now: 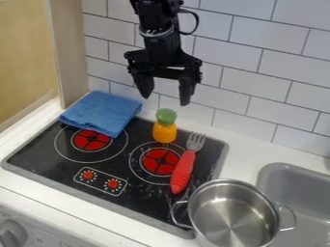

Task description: Move the silver pot below the left burner

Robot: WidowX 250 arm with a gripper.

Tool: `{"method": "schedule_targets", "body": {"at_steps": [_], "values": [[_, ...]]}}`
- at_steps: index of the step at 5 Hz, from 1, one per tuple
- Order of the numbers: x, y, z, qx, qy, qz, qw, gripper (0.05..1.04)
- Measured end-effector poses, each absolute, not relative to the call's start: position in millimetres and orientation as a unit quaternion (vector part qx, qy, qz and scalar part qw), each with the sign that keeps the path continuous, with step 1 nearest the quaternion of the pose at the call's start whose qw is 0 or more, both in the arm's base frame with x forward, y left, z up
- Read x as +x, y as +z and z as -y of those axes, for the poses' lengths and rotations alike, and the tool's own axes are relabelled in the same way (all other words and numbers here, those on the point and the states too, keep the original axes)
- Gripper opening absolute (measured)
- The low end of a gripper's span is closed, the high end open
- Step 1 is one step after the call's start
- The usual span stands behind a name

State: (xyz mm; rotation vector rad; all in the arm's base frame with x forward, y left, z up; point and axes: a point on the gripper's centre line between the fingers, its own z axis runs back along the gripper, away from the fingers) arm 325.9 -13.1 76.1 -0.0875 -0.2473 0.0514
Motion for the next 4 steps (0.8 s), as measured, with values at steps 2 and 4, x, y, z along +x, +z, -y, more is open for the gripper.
{"method": "schedule_targets", "body": {"at_steps": [2,4], "values": [[295.3,47.6,17.0,-0.047,0.018,0.07,0.996,0.999],[280.9,50.9,34.8,-0.106,-0.028,0.067,0.992,0.999]]}}
